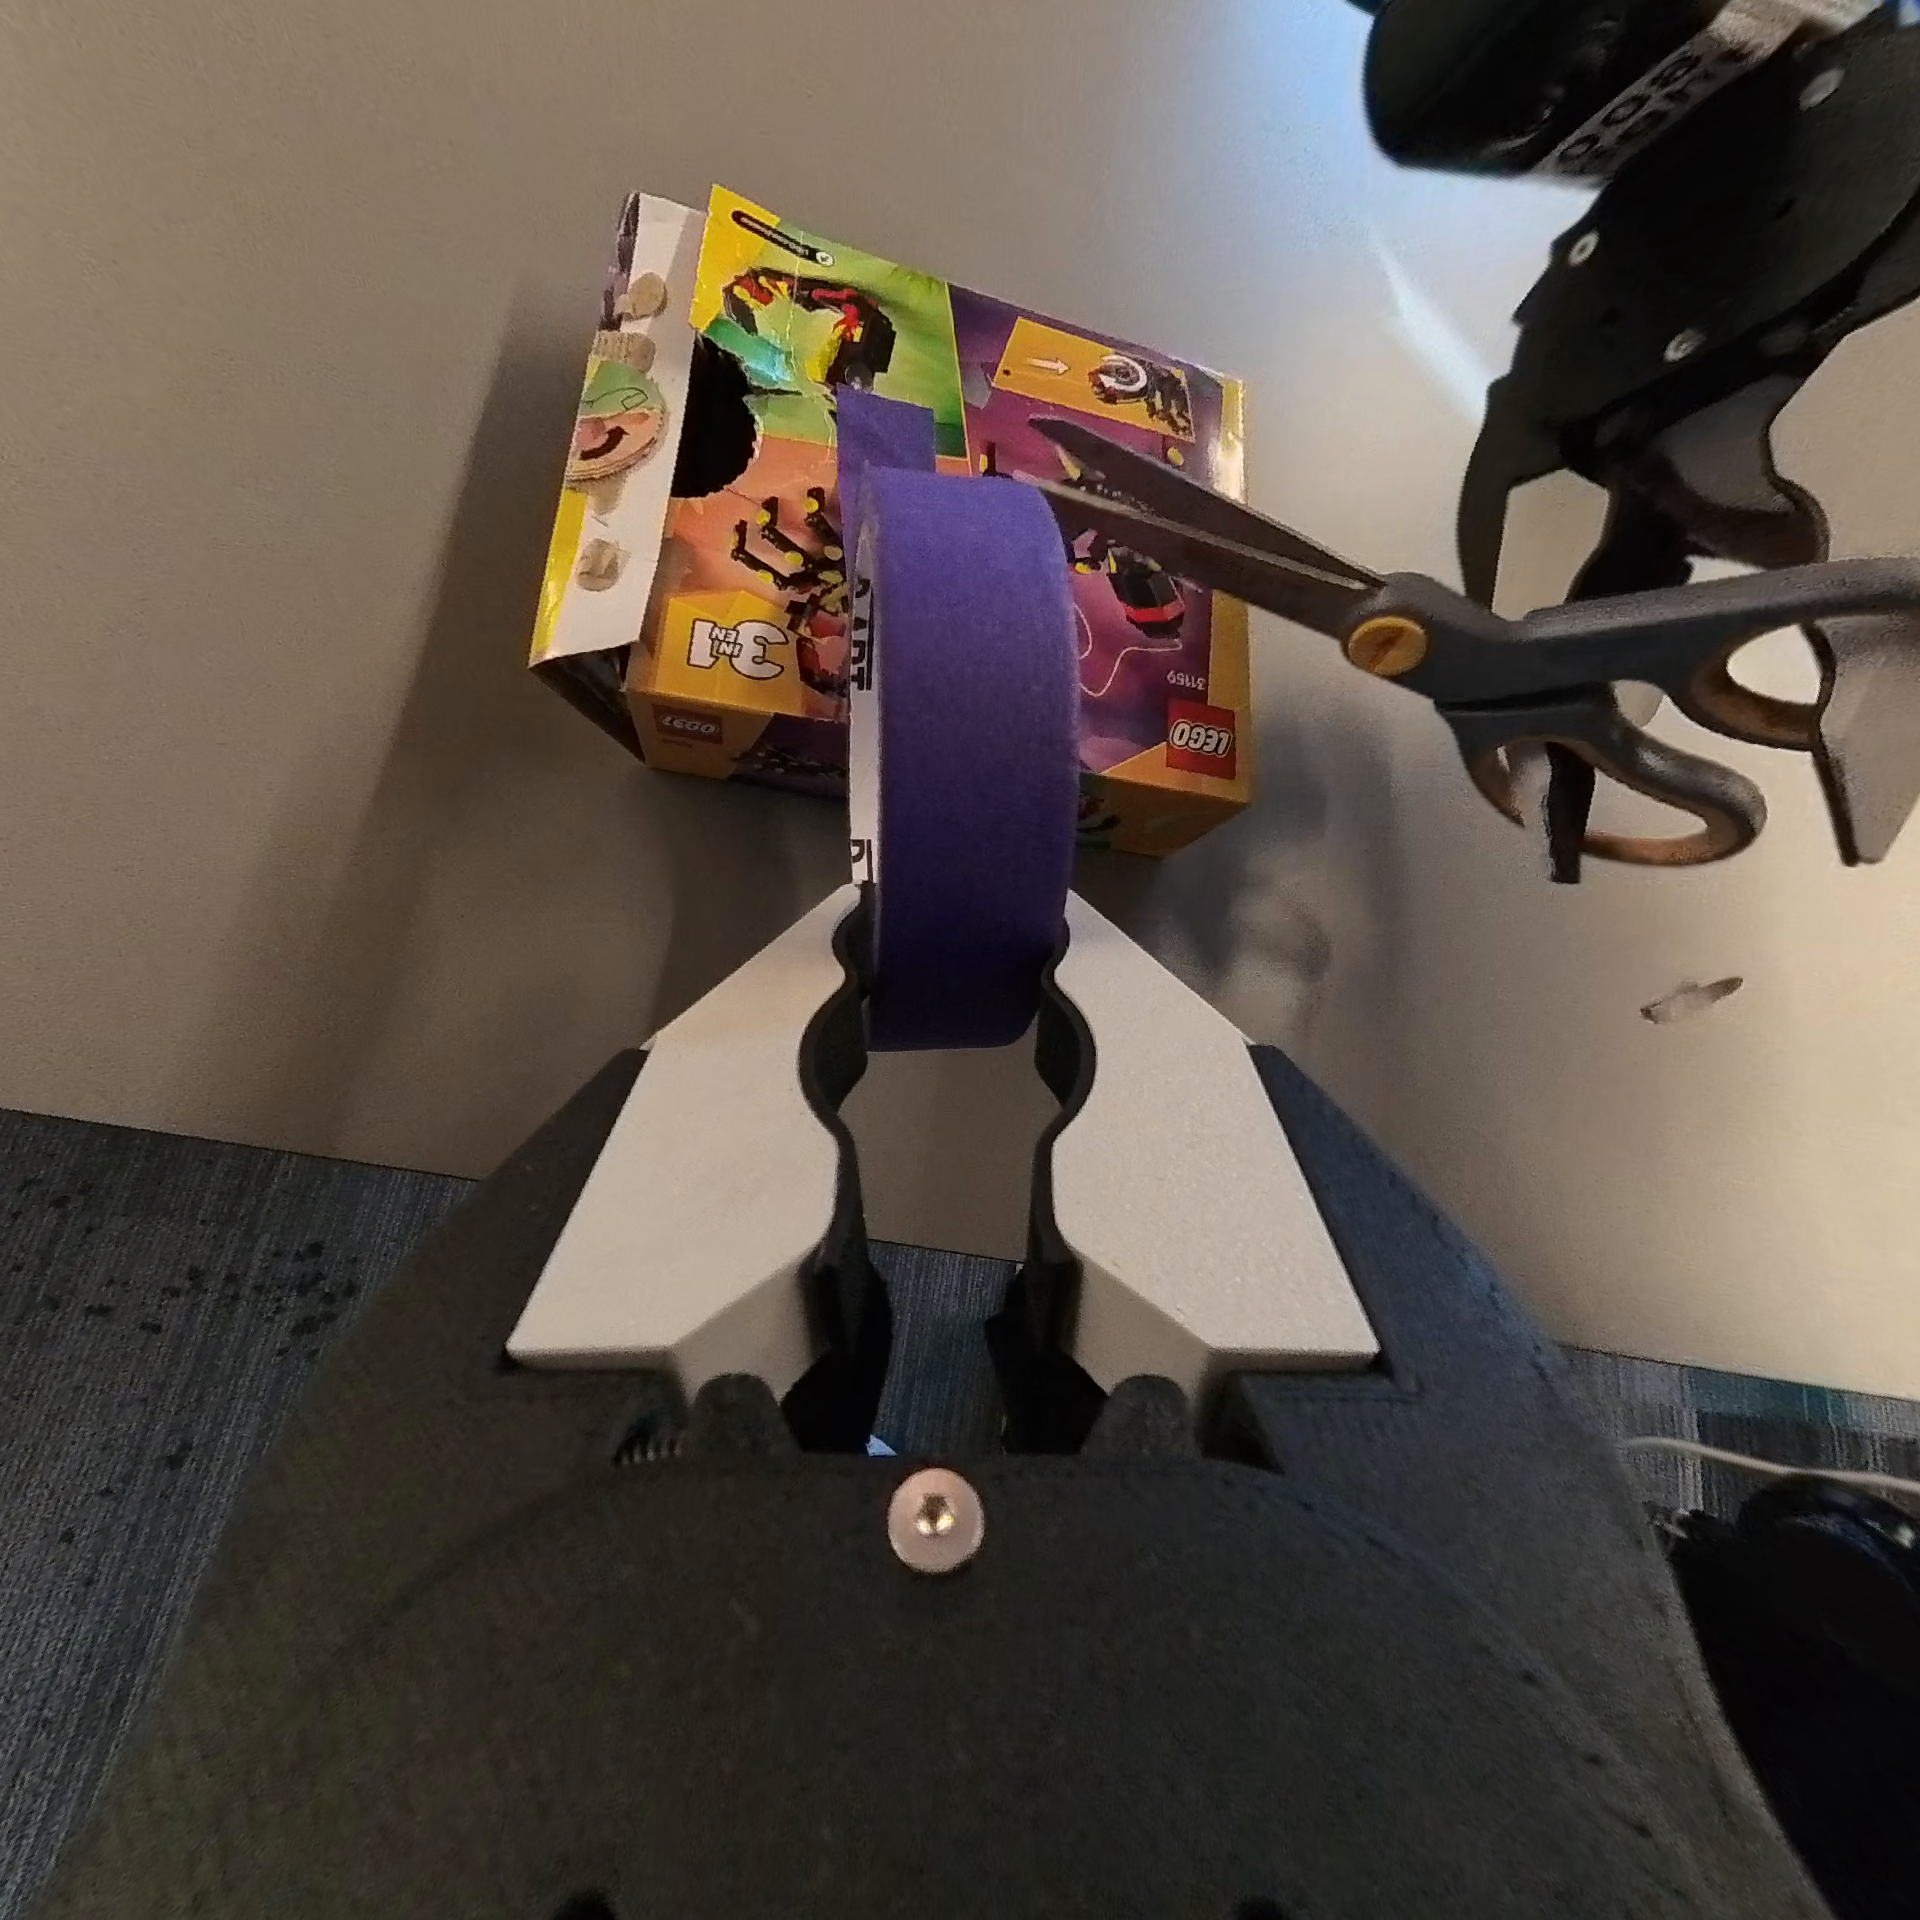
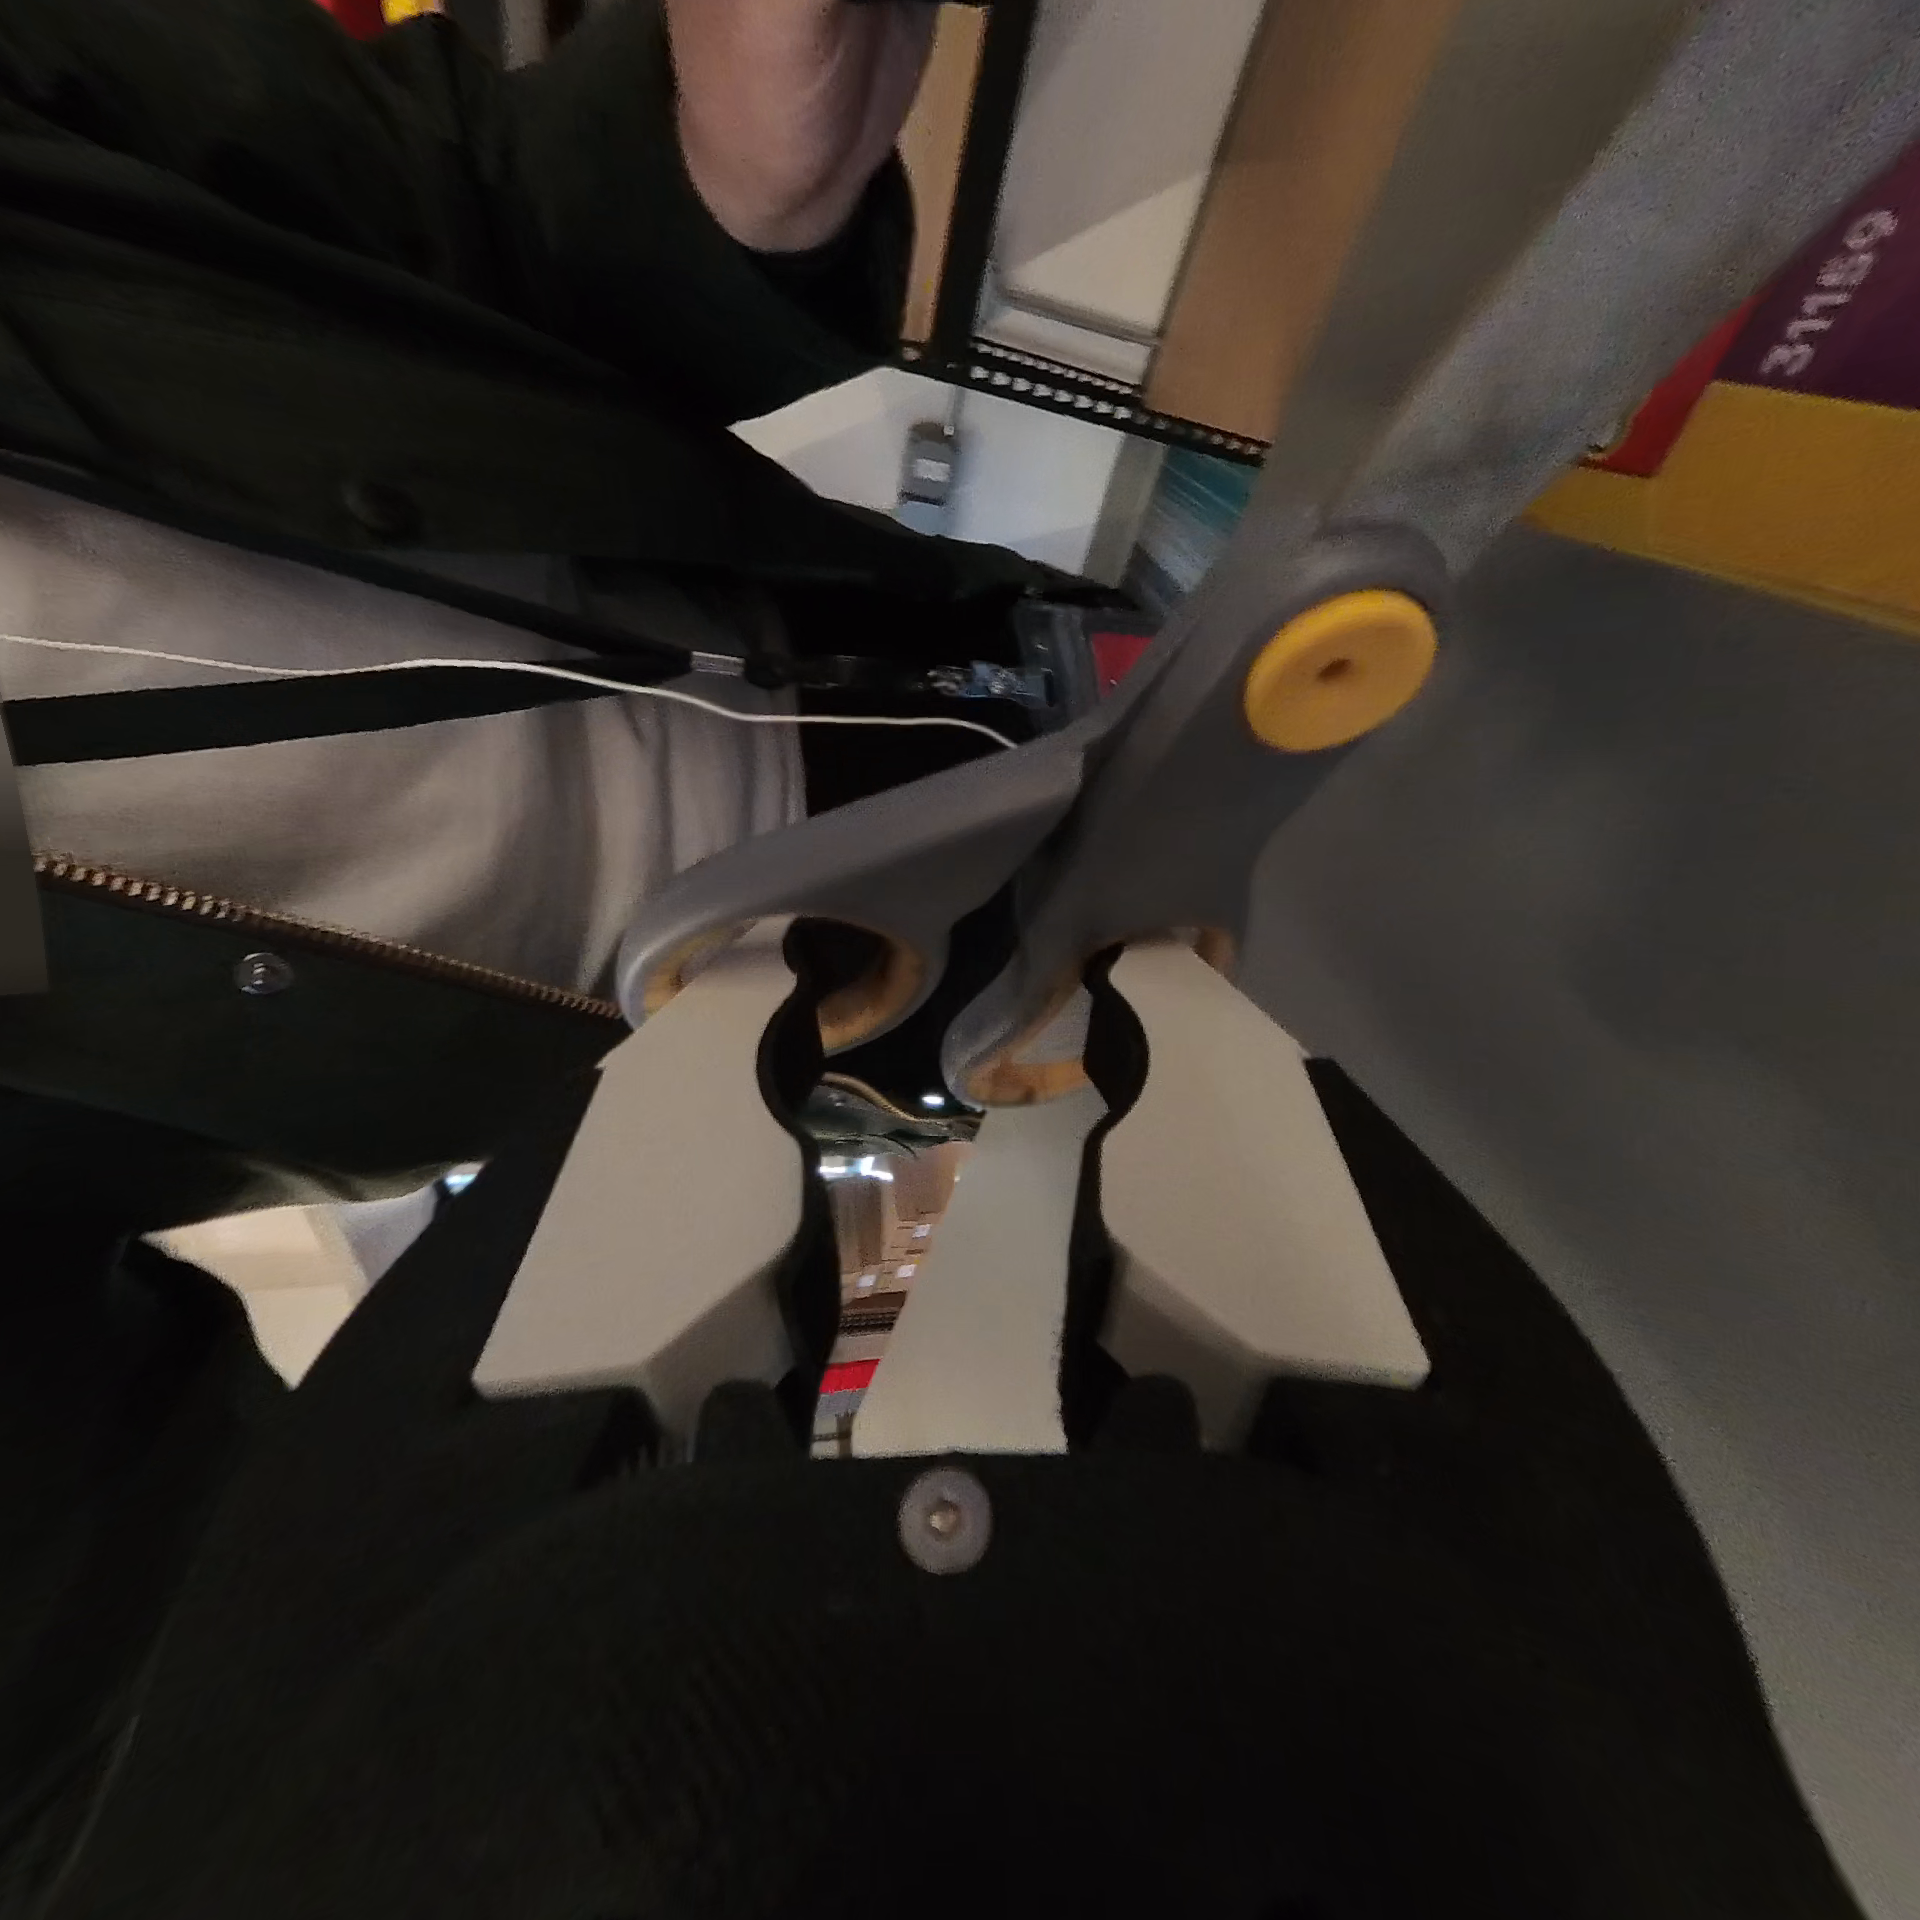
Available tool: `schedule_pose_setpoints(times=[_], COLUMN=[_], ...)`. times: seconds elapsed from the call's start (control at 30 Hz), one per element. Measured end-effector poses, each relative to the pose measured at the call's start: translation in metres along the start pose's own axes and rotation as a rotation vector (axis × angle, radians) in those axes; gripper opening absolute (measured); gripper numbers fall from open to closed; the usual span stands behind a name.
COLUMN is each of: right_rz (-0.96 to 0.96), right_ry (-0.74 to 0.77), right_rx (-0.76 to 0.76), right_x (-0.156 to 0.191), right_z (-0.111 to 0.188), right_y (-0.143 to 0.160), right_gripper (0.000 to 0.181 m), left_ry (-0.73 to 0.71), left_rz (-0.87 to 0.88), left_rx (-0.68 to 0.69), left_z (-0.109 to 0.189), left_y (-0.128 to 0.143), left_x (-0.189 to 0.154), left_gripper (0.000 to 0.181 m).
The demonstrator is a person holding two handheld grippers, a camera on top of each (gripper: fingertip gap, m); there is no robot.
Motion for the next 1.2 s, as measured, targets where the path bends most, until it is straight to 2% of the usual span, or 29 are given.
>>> schedule_pose_setpoints(times=[0.1,0.2,0.3,0.5,0.77,1.2], right_rz=[-0.012,0.004,-0.049,-0.046,-0.037,-0.027], right_ry=[0.12,0.16,0.021,-0.05,-0.06,-0.039], right_rx=[-0.023,-0.058,-0.143,-0.17,-0.158,-0.15], right_x=[-0.005,-0.004,0.001,-0.001,0.0,0.002], right_z=[0.01,0.016,0.013,0.008,0.015,0.019], right_y=[0.0,-0.001,-0.006,-0.005,-0.001,-0.011], right_gripper=[0.045,0.044,0.043,0.043,0.043,0.042], left_ry=[0.0,0.003,0.009,0.011,0.017,0.018], left_rz=[0.001,0.005,0.013,0.002,0.011,0.008], left_rx=[-0.002,-0.005,-0.005,-0.001,-0.004,-0.003], left_z=[0.0,0.0,0.0,0.0,0.0,0.0], left_y=[0.0,0.0,0.0,0.001,0.001,0.001], left_x=[0.0,0.0,0.0,0.0,0.001,0.001], left_gripper=[0.026,0.026,0.026,0.026,0.026,0.026])
Point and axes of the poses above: each gripper's, where its closed fingertips meet, z back along the fingers, y out of its underside, x = y × z across the jaws, the point moved 3 cm from there along z, back along the fingers, and after that the axes turned 2 degrees about -z, right-handed, at the moved point
